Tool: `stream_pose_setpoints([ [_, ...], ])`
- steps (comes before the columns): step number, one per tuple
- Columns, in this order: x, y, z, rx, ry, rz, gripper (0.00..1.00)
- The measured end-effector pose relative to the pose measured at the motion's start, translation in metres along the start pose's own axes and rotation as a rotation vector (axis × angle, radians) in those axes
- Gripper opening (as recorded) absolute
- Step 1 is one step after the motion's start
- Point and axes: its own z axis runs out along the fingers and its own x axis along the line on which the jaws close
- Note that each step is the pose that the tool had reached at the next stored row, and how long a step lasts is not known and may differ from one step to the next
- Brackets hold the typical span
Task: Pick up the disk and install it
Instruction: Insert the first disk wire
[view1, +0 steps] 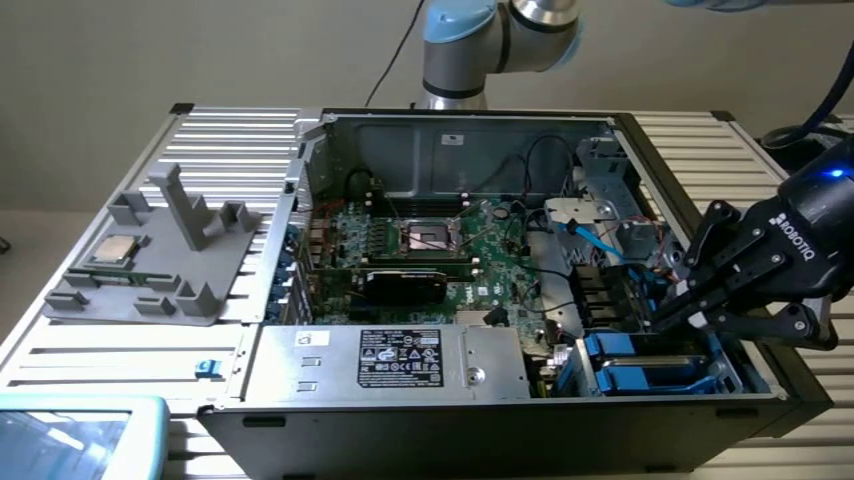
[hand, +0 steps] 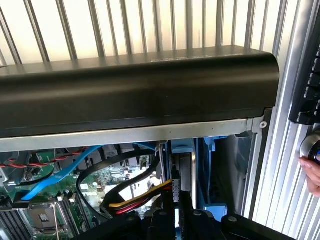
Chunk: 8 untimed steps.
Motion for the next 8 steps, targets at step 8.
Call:
stream_pose_setpoints([
  [8, 0.0008, 0.0078, 0.0003, 0.0182, -0.0016, 0.000, 0.16],
])
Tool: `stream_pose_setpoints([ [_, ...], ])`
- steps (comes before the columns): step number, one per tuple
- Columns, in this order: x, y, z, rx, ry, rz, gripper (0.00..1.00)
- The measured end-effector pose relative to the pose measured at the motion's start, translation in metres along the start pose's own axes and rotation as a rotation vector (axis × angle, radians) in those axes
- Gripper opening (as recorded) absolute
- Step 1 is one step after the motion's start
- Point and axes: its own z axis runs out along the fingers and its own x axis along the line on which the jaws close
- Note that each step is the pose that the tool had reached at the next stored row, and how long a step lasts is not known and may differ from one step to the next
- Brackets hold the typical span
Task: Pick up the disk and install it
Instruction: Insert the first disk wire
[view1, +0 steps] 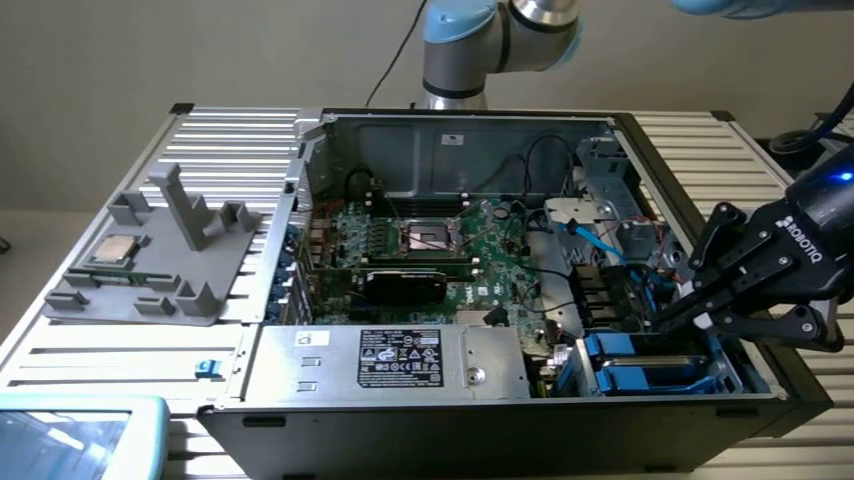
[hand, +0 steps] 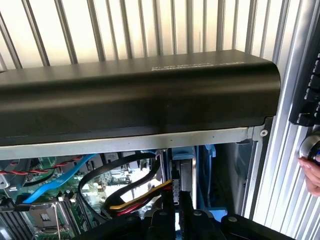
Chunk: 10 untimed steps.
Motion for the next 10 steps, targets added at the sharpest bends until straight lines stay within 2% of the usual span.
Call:
stream_pose_setpoints([
  [10, 0.0001, 0.0018, 0.0016, 0.0013, -0.0003, 0.000, 0.16],
])
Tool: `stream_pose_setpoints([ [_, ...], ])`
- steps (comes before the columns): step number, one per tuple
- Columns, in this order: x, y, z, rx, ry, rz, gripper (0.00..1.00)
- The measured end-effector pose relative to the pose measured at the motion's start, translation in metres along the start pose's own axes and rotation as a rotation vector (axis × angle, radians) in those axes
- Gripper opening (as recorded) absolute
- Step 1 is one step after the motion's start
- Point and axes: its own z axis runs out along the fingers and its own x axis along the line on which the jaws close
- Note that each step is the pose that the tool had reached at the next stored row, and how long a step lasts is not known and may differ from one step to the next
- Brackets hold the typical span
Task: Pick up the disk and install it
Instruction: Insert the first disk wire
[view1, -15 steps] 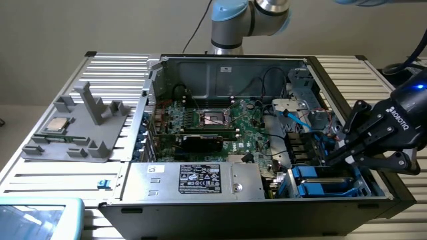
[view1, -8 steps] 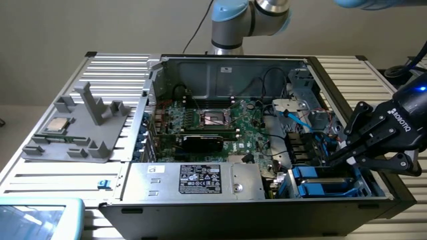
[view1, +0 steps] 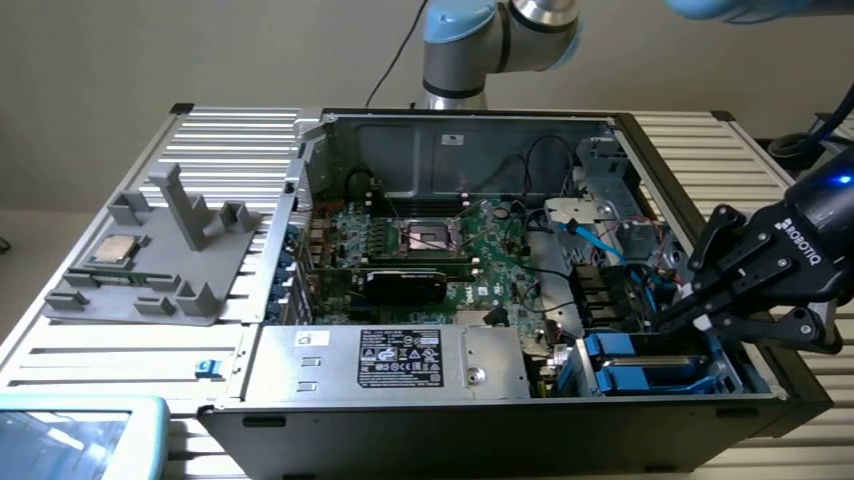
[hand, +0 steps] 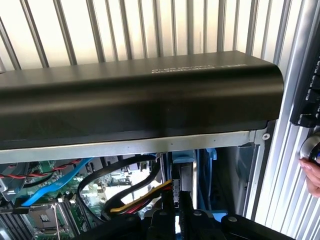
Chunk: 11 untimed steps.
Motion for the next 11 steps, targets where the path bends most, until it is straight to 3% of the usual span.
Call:
stream_pose_setpoints([
  [11, 0.0002, 0.0018, 0.0036, 0.0010, -0.0003, 0.000, 0.16],
])
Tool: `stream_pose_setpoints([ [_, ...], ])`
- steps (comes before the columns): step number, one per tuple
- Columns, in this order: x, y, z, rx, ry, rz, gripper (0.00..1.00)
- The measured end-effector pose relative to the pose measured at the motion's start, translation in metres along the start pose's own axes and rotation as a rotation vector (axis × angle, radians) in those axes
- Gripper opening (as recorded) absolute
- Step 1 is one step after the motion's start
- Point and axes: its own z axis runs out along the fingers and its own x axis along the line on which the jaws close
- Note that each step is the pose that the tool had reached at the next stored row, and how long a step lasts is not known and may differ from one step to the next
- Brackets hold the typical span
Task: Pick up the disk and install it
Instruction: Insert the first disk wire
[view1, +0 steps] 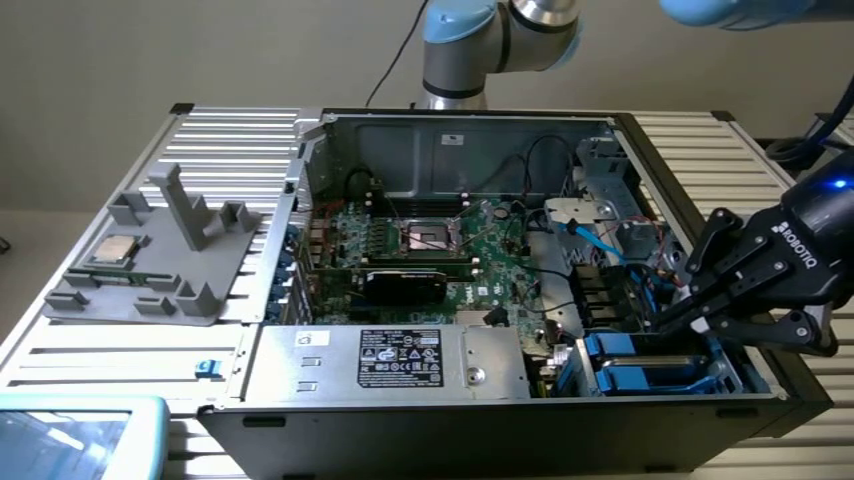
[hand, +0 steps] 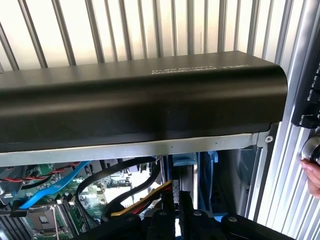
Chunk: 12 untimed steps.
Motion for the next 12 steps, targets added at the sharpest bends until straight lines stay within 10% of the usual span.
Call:
stream_pose_setpoints([
  [12, 0.0003, 0.0027, 0.0053, 0.0010, -0.0005, 0.000, 0.16],
])
